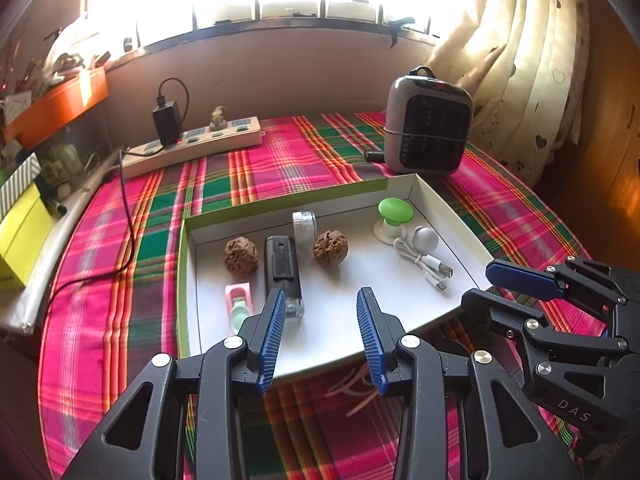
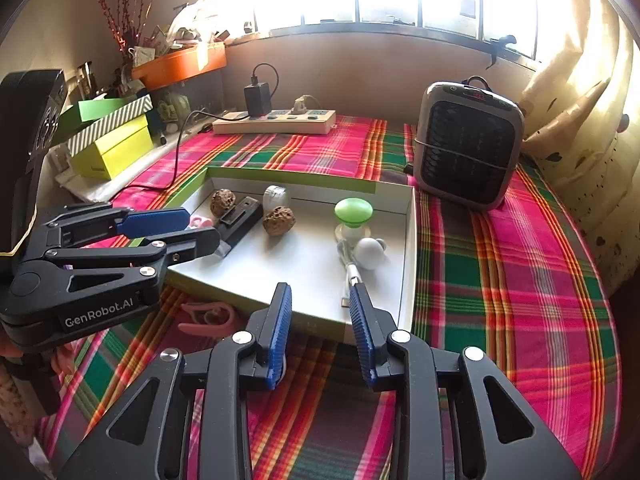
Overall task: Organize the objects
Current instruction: 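Withdraw both tools from the box toward the pink clip and black disc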
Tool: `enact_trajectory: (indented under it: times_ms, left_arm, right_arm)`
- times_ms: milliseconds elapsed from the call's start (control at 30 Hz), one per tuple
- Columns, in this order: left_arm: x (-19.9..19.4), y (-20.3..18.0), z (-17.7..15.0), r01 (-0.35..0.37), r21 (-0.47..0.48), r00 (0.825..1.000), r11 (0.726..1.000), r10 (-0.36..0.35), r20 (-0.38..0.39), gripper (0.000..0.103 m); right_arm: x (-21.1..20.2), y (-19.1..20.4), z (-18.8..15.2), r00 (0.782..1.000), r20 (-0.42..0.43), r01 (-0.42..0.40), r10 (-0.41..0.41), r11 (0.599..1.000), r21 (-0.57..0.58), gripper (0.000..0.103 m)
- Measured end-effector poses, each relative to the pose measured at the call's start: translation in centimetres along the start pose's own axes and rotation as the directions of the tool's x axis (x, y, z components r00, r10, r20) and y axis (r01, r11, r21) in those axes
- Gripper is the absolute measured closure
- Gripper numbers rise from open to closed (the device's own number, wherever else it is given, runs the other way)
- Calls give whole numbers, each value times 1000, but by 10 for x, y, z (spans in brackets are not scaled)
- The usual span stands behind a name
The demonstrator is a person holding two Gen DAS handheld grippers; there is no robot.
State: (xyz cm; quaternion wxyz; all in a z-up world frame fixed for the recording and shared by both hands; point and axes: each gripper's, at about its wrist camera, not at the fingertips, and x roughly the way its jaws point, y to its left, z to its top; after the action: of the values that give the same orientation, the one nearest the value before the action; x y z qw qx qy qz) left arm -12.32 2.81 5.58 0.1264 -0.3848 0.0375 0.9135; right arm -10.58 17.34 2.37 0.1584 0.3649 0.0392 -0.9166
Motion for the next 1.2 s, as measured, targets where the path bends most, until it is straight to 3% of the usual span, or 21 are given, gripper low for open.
enact_trajectory:
  times_ms: [367,600,967,1200]
  left_arm:
    - [-12,-1,-19,-68,7,997,998,68,23,67]
    - [-17,2,-26,-59,-2,998,998,59,20,67]
    - [-23,25,-50,33,-91,999,995,-33,-1,64]
    - [-24,32,-56,62,-109,998,992,-63,-5,63]
  right_arm:
    - [-7,3,-11,1000,0,-11,11,1000,7,70]
    - [-12,6,-16,1000,1,-19,19,1000,4,67]
    - [-15,12,-25,999,-9,-41,41,999,8,64]
    - [-8,22,-27,998,-36,-58,57,998,-9,57]
